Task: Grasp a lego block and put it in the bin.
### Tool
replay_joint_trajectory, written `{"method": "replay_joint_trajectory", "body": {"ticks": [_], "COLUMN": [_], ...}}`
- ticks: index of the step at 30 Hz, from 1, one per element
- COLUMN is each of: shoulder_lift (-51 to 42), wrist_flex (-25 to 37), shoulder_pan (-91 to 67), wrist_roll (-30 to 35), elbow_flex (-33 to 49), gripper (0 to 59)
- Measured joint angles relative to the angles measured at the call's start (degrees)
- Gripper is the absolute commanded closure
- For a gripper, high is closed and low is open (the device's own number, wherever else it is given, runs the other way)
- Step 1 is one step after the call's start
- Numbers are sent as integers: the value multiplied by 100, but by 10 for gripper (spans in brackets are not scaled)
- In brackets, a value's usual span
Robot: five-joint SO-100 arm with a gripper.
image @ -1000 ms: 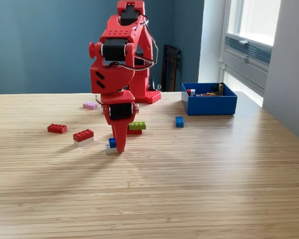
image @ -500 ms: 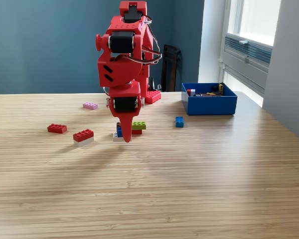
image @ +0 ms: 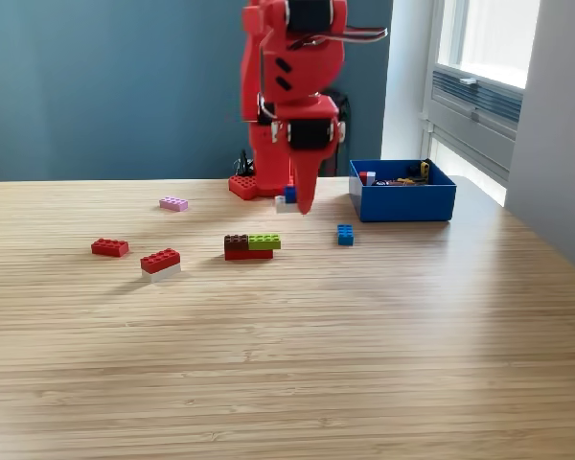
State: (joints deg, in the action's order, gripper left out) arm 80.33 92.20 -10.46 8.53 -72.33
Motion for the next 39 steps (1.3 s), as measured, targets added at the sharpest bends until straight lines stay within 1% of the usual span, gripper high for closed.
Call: {"method": "replay_joint_trajectory", "body": {"ticks": [5,8,13,18,21,24,34,35,37,39], "shoulder_lift": [958,1468,1951,2048,2048,2048,2048,2048,2048,2048], "wrist_flex": [0,88,308,360,360,360,360,360,360,360], "shoulder_pan": [-870,-1529,-3059,-4280,-4746,-5335,-6091,-6108,-6117,-6126], "wrist_roll": [360,721,1187,1459,1547,1485,1134,1099,1037,1037], "elbow_flex": [-800,-1222,-1318,-1318,-1318,-1318,-1459,-1468,-1503,-1529], "gripper": [586,586,586,586,586,586,584,564,449,356]}}
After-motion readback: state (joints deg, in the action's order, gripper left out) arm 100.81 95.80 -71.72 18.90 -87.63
